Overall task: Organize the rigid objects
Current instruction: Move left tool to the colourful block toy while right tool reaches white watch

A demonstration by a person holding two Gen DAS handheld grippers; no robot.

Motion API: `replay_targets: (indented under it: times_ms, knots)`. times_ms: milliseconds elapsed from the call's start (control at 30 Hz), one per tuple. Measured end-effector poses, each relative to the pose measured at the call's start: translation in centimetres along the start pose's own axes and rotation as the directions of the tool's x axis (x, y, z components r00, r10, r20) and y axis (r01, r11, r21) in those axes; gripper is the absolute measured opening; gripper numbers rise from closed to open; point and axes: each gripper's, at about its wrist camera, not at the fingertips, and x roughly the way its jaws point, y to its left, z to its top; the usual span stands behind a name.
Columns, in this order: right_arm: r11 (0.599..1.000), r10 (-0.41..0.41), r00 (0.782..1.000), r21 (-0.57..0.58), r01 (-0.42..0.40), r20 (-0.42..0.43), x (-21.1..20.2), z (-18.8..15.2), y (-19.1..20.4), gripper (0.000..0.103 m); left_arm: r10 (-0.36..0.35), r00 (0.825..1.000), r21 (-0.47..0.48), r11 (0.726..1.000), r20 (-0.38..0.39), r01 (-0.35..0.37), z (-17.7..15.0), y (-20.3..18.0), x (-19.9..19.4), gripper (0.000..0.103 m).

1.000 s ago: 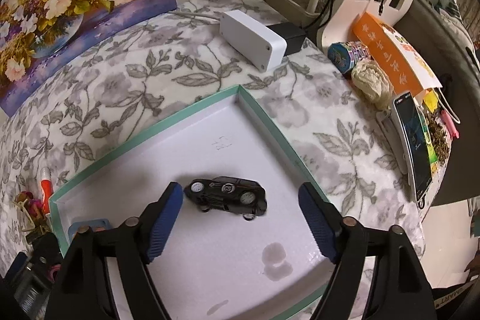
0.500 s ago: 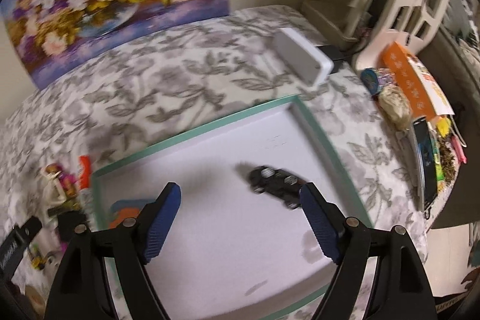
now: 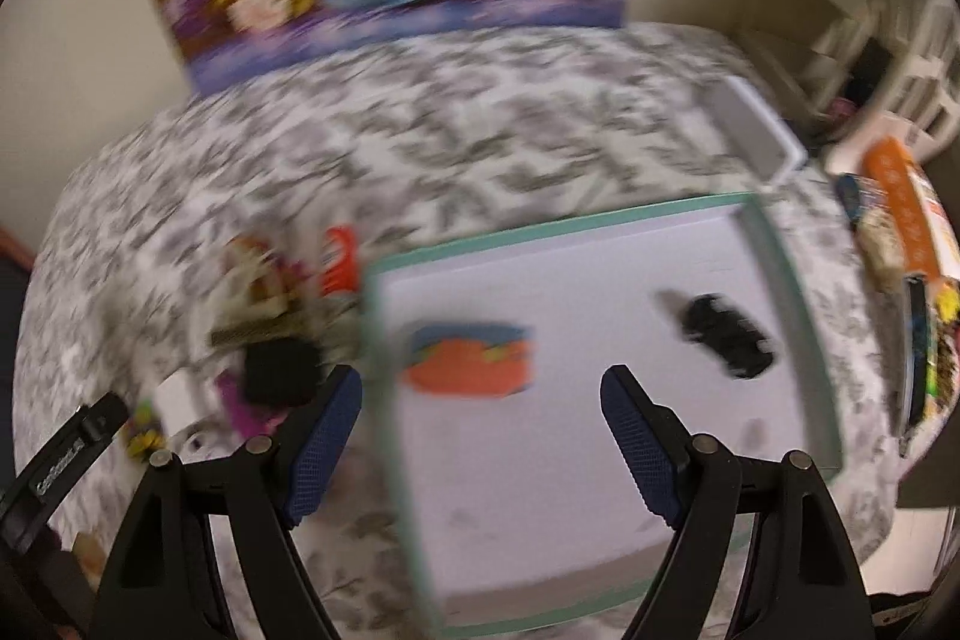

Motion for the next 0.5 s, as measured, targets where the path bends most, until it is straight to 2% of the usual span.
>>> replay_targets:
  times_ms: [333, 500]
  knots:
    - [0.993, 0.088, 0.994, -0.069, -0.092, -0.068, 2.1, -1.6, 6.2, 0.083, 0.014, 0.998, -0.123, 0.992, -0.062, -0.022, 0.6, 6.3, 2.0, 0.103]
    - [0.987, 0.127, 0.986, -0.086, -0.136, -0.106, 3.2, -2.3, 8.6, 0.083, -0.023, 0.995, -0.157, 0.988, -0.100, 0.007, 0.8, 7.8, 3.2, 0.103]
